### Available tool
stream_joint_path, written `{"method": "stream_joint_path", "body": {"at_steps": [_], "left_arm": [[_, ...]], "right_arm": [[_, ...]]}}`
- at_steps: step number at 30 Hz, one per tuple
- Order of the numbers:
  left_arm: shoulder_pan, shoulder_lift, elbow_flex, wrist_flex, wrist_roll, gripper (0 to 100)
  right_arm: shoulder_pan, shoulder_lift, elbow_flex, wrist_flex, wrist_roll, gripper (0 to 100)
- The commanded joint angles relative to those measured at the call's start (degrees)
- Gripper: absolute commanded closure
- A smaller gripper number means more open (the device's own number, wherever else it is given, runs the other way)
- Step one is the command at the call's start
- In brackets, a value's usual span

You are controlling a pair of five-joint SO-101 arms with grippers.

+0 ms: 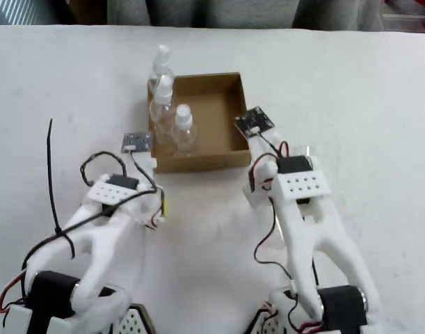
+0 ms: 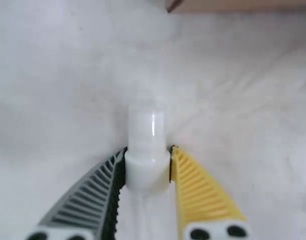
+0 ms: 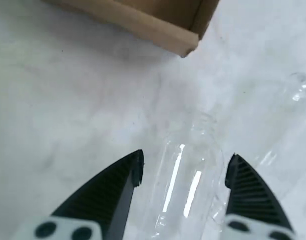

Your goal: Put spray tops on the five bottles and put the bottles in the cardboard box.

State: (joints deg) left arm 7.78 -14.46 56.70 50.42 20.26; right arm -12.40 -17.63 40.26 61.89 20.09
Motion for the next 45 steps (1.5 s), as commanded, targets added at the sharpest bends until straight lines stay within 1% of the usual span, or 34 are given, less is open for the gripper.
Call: {"method": "stream_joint_path", "body": {"at_steps": [1, 8, 12, 15, 20, 24, 26, 28, 31, 36, 39, 45], "left_arm": [[-1.10, -0.40, -2.99, -0.88, -0.35, 98], [-1.10, -0.40, -2.99, -0.88, -0.35, 98], [-1.01, -0.40, -2.99, -0.88, -0.35, 98], [-1.01, -0.40, -2.99, -0.88, -0.35, 98], [-1.19, -0.40, -2.99, -0.88, -0.35, 98], [-1.19, -0.40, -2.99, -0.88, -0.35, 98], [-1.10, -0.40, -2.99, -0.88, -0.35, 98], [-1.10, -0.40, -2.99, -0.88, -0.35, 98], [-1.10, -0.40, -2.90, -0.88, -0.35, 98], [-1.27, -0.40, -2.90, -0.79, -0.35, 98], [-1.27, -0.40, -2.90, -0.70, -0.35, 98], [-1.27, -0.40, -2.90, -0.70, -0.44, 98]], "right_arm": [[1.01, 1.10, -3.69, 0.48, 0.62, 75.8], [5.49, 1.71, -2.11, 0.31, 0.79, 75.8], [5.41, 1.71, 2.20, -3.12, 1.76, 75.7], [5.32, 1.71, 2.29, -4.44, 1.58, 75.7], [3.82, 1.71, 3.43, -4.09, -1.23, 75.5], [3.91, 1.71, 3.87, -4.18, -1.67, 75.5], [4.26, 1.80, 3.96, -4.18, -3.69, 75.4], [4.26, 1.98, 3.96, -4.18, -4.04, 73.8], [4.09, 5.05, 3.25, -4.18, -4.31, 71.1], [4.18, 13.49, -2.64, -1.89, -4.31, 76.1], [4.35, 17.10, -5.54, -0.92, -4.40, 76.5], [5.14, 16.48, -6.24, -0.92, -4.40, 76.5]]}}
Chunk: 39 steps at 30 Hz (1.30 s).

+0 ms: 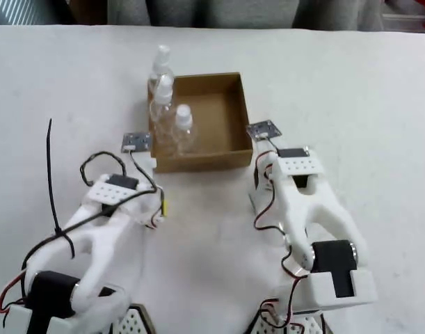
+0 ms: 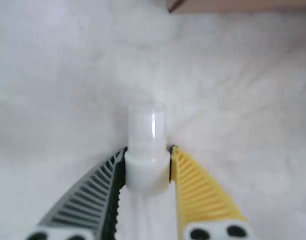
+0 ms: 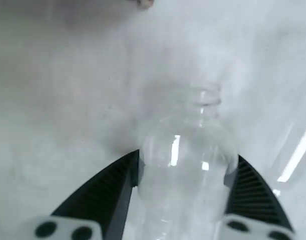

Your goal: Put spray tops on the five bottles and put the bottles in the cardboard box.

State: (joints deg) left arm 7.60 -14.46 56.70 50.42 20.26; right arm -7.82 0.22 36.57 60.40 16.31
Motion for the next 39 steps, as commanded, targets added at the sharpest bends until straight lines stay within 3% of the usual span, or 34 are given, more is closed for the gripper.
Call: {"method": "stream_joint_path", "body": {"at_steps": [1, 8, 39], "left_arm": [[-1.10, -0.40, -2.90, -0.70, -0.44, 98], [-0.92, -0.40, -2.90, -0.79, -0.44, 98], [-1.27, -0.40, -2.64, -0.53, -0.44, 98]], "right_arm": [[0.75, -1.80, -2.55, 0.57, -0.62, 76.5], [0.75, -5.49, -2.46, 0.57, -0.70, 65.3], [2.59, -0.66, -4.31, -4.62, -1.85, 72.8]]}}
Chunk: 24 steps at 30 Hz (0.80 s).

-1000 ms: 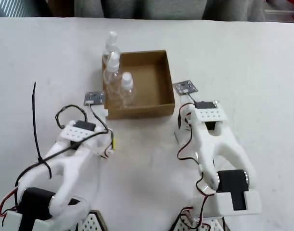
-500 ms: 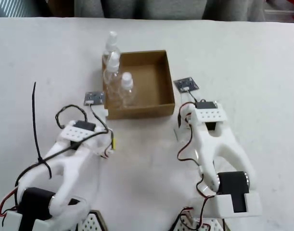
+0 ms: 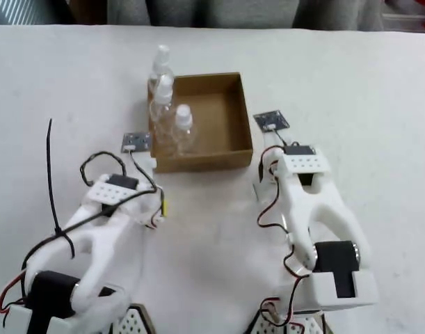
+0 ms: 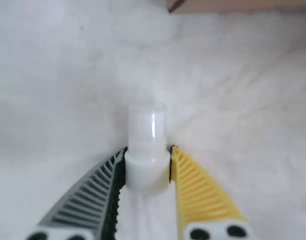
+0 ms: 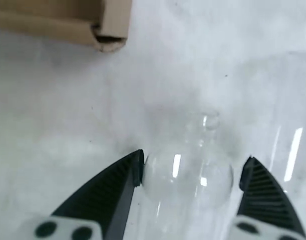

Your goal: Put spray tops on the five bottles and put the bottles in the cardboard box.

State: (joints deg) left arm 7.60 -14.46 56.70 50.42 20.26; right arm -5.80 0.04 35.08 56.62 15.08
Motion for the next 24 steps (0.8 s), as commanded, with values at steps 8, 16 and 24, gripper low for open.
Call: {"method": "stream_joint_path", "body": {"at_steps": [8, 16, 24], "left_arm": [[-1.27, -0.40, -2.64, -0.62, -0.44, 98], [-1.27, -0.40, -2.64, -0.88, -0.44, 98], [-1.27, -0.40, -2.64, -0.88, -0.44, 98]], "right_arm": [[0.66, -0.57, -2.90, 0.31, -0.97, 88.5], [0.31, -14.02, -5.89, 8.84, -5.36, 88.6], [-0.13, -33.63, -6.59, 15.60, -5.54, 88.6]]}}
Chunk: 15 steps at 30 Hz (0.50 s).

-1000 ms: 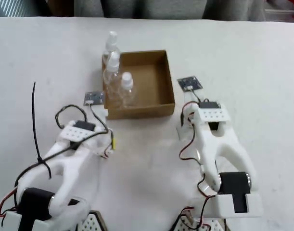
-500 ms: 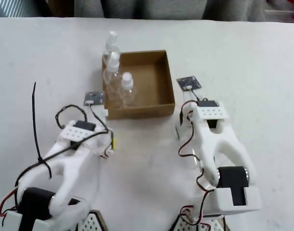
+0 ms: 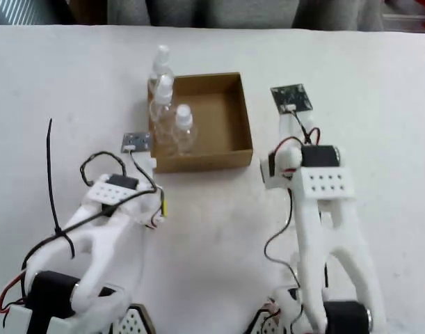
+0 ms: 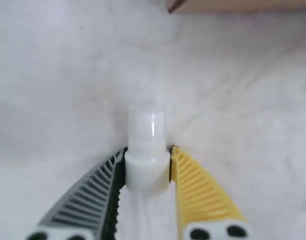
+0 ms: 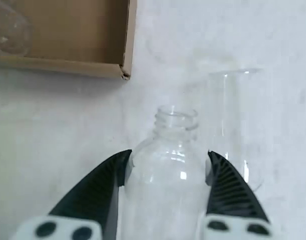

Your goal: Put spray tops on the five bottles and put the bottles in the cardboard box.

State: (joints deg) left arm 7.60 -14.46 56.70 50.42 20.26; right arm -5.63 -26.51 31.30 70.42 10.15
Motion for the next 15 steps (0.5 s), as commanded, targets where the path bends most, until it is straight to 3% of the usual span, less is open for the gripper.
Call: {"method": "stream_joint_path", "body": {"at_steps": [1, 4, 8, 15], "left_arm": [[-1.27, -0.40, -2.64, -0.88, -0.44, 98], [-1.27, -0.40, -2.64, -0.88, -0.44, 98], [-1.27, -0.48, -2.64, -0.88, -0.44, 98], [-1.27, -0.48, -2.99, -0.88, -0.09, 98]], "right_arm": [[-0.66, -8.92, -2.81, 2.33, -0.62, 88.6], [-3.82, -13.93, -2.64, 4.26, -0.62, 88.8], [-13.14, -20.35, 2.11, 4.00, -0.62, 88.6], [-19.47, -28.26, 17.85, -12.79, -4.31, 88.6]]}}
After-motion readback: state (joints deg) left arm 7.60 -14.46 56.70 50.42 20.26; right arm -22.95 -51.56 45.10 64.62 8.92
